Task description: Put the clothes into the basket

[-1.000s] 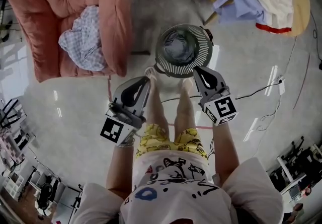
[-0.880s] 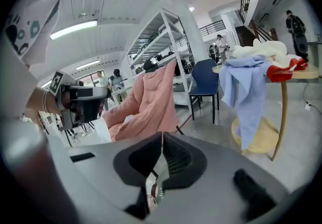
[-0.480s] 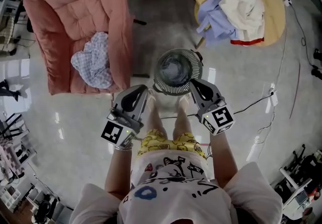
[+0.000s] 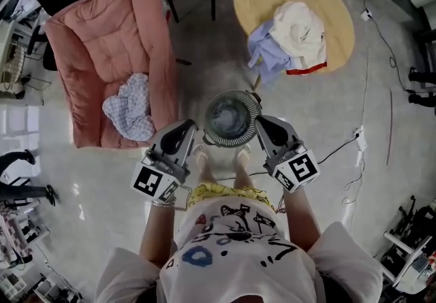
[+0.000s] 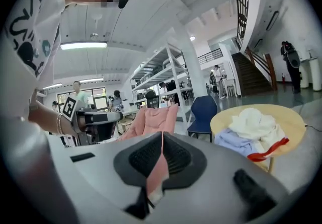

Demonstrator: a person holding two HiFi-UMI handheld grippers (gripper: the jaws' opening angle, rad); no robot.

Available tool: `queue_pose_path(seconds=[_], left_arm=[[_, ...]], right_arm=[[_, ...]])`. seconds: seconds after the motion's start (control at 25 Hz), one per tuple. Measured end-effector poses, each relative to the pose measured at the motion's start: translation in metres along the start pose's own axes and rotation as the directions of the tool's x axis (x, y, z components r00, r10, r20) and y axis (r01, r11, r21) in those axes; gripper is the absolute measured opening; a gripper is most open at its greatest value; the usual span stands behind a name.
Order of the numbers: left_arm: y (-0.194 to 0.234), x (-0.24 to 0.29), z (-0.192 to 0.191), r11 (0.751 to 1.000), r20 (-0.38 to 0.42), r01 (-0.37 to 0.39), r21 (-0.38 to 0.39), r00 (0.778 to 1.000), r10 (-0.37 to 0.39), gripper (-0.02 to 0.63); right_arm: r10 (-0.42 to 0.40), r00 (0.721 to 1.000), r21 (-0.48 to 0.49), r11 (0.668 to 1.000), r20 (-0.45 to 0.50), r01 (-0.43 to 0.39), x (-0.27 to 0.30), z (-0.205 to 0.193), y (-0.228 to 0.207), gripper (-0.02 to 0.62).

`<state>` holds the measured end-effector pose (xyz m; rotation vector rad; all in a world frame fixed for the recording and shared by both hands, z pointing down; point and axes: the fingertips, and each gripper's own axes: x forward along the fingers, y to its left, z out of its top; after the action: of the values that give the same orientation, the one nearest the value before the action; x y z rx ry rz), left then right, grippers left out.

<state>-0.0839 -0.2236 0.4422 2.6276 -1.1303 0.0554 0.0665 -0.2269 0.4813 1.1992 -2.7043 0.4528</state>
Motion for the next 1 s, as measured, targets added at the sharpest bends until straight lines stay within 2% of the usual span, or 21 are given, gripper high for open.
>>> queue_pose_path(seconds=[0.24,0.52,0.76,1.0], left_arm=[[-0.021,-0.009,0.051,0.998,0.064,0.025,0.057,0.998,-0.028,0.028],[-0.041,-0.018,0.092,0.992,0.115,0.054,0.114,0.991,-0.067,0.028],[-0.049,-0.026,0.118,0.988,0.16,0.055,0.147,0.984,-0.079,0.028],[-0.052,-0.026,0.128,0.983,0.178,0.073,0.17,0.979,-0.103,0.028]], right_arm=[[0.003,0.995,-0.045,0.999,0.1,0.001,-0.031,0.065,0.018,0.031],[0.016,0.979,-0.112,0.994,0.203,0.007,-0.061,0.125,0.035,0.026],[-0.011,0.968,-0.164,0.985,0.249,0.053,-0.078,0.153,0.045,0.026],[-0.027,0.96,-0.148,0.986,0.279,0.07,-0.085,0.162,0.046,0.026]])
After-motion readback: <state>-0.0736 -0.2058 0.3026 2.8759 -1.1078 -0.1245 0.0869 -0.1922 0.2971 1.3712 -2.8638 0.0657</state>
